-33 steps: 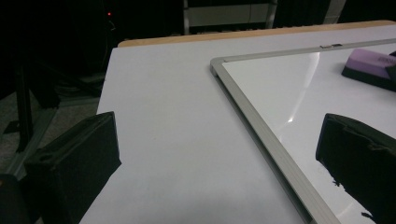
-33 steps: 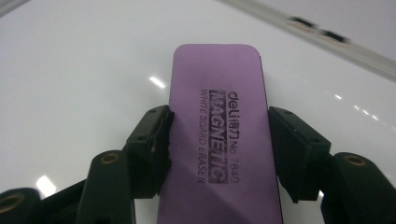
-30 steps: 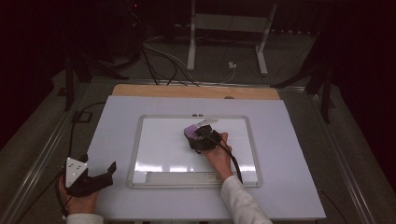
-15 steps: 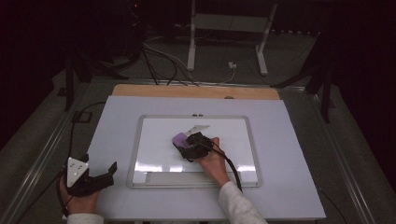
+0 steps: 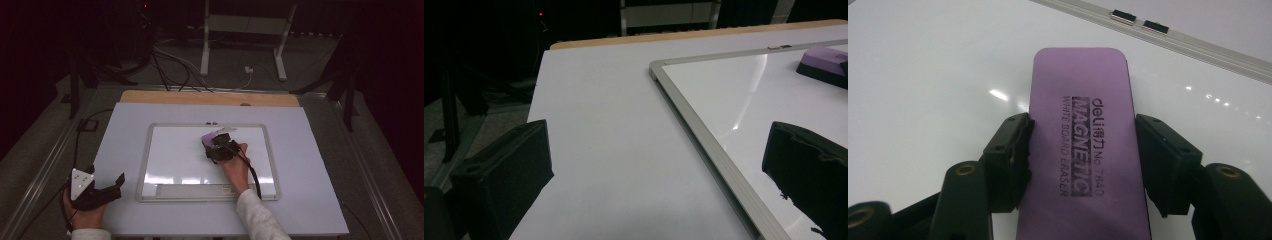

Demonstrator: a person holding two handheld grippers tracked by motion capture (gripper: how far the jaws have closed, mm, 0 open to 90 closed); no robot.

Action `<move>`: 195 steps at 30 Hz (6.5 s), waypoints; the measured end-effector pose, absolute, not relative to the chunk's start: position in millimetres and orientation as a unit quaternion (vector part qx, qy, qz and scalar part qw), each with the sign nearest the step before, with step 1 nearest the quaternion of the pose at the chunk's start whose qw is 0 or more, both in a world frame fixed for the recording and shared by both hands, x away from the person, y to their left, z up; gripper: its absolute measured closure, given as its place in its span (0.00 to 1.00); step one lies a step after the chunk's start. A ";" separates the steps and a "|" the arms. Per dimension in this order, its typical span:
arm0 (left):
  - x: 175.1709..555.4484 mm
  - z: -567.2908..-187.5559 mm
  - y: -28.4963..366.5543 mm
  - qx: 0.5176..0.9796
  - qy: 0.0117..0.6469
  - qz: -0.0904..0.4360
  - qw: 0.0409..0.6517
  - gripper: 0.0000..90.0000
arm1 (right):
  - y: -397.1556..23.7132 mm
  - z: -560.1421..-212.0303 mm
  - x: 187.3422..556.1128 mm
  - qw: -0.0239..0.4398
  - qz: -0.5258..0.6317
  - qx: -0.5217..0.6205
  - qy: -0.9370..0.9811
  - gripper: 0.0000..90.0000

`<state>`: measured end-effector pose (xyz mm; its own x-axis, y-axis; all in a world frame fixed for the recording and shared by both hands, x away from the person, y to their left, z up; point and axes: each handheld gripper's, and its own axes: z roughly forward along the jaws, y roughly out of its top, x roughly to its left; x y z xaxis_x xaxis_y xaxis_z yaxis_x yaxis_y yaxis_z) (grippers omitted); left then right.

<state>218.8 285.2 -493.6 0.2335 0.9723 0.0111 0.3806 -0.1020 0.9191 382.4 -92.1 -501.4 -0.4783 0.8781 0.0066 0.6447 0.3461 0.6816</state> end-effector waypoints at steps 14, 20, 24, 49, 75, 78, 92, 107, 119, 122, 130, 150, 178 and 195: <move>219.1 -493.9 284.7 0.659 0.513 0.344 0.428 0.01 | -113.3 -499.2 372.0 0.179 0.311 0.491 0.794 0.46; 218.7 -493.8 283.9 0.659 0.514 0.344 0.428 0.01 | -128.4 -498.3 367.8 0.174 0.310 0.494 0.794 0.46; 219.0 -493.7 284.5 0.659 0.514 0.344 0.428 0.01 | -131.9 -498.2 366.9 0.170 0.307 0.491 0.797 0.45; 218.9 -493.9 284.5 0.659 0.515 0.342 0.429 0.00 | -123.8 -493.0 360.5 0.233 0.305 0.438 0.813 0.42; 218.9 -493.8 284.0 0.659 0.514 0.343 0.428 0.01 | -139.6 -481.3 358.1 0.216 0.340 0.504 0.764 0.70; 218.9 -493.9 284.0 0.659 0.514 0.343 0.429 0.01 | -143.4 -477.4 355.9 0.214 0.346 0.516 0.754 0.70; 219.1 -494.0 283.0 0.660 0.513 0.343 0.428 0.01 | -175.6 -460.8 342.2 0.202 0.355 0.571 0.712 0.70; 218.9 -494.0 283.0 0.660 0.514 0.343 0.427 0.01 | -204.4 -454.0 321.3 0.228 0.342 0.586 0.698 0.70; 218.5 -493.8 282.8 0.658 0.516 0.344 0.427 0.00 | -218.1 -449.6 302.6 0.246 0.323 0.597 0.692 0.70; 218.3 -493.6 282.9 0.658 0.516 0.344 0.428 0.01 | -221.2 -453.5 297.4 0.242 0.320 0.605 0.688 0.70; 217.7 -493.2 282.8 0.658 0.515 0.344 0.428 0.01 | -229.8 -463.6 284.0 0.242 0.307 0.620 0.680 0.70; 217.1 -492.4 282.3 0.657 0.514 0.344 0.430 0.01 | -229.8 -487.9 266.8 0.245 0.285 0.631 0.679 0.70; 217.4 -493.0 282.7 0.657 0.516 0.345 0.429 0.01 | -235.4 -475.2 267.5 0.257 0.369 0.537 0.714 0.19; 217.5 -493.4 283.4 0.655 0.519 0.345 0.428 0.00 | -265.8 -446.3 259.5 0.293 0.432 0.499 0.691 0.02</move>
<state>217.5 283.4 -493.4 0.2229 0.9748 0.0074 0.3846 -0.0949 0.9182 259.5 -265.8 -446.3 -0.3290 0.9440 0.0257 0.4374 0.1283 0.8900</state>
